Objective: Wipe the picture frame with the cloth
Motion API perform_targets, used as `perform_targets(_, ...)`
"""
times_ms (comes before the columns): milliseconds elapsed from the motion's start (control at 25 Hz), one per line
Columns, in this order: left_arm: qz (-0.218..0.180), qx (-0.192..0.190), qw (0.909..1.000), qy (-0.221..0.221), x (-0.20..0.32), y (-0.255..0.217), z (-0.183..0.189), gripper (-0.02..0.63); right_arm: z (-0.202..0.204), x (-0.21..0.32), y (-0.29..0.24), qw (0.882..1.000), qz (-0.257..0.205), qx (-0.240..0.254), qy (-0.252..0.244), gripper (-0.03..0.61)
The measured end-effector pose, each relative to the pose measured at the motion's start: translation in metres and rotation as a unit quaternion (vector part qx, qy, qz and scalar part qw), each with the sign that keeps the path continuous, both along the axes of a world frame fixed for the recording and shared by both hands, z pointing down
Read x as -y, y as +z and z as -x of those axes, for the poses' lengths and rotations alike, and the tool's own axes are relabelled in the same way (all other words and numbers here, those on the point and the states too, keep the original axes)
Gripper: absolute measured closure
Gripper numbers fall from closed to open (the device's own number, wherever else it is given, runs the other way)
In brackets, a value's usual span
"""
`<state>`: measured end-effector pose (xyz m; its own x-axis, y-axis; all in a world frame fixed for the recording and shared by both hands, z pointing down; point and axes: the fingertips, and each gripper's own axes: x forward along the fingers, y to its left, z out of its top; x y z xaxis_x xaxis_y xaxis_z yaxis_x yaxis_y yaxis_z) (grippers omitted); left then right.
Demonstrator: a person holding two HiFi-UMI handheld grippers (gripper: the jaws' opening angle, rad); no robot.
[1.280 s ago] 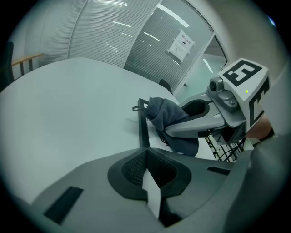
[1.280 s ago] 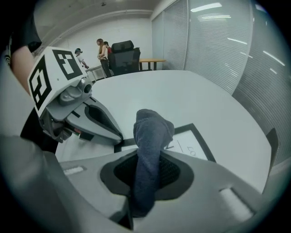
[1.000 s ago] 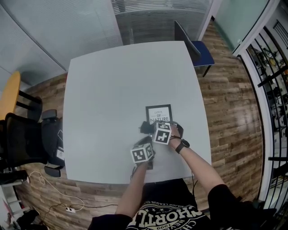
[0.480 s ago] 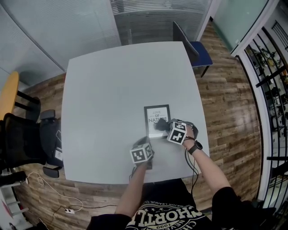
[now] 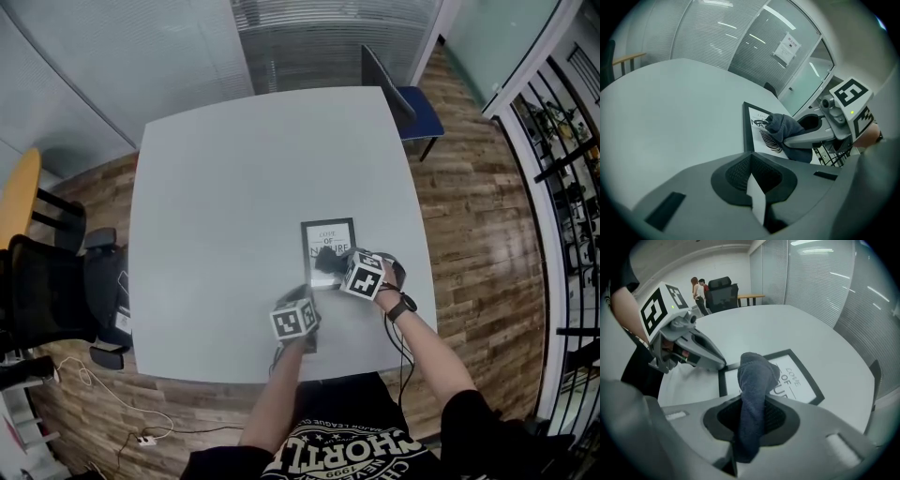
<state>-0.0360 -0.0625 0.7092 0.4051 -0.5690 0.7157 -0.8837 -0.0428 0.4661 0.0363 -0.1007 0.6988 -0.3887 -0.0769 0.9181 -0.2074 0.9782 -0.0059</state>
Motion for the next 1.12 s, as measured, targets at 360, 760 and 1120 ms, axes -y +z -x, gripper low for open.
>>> perform_targets(360, 0.002, -0.009, 1.0, 0.001, 0.0, 0.001, 0.0, 0.618, 0.07, -0.022, 0.008, 0.997, 0.023, 0.012, -0.072, 0.506)
perform_targets(760, 0.001, -0.008, 0.9999, -0.007, 0.001, 0.001, 0.001, 0.618, 0.007, -0.018, 0.015, 0.998, 0.012, -0.039, -0.04, 0.506)
perform_targets(1120, -0.002, -0.005, 1.0, -0.008, 0.0, 0.0, 0.002, 0.618, -0.031, -0.011, 0.013, 0.999, -0.001, -0.028, 0.02, 0.505)
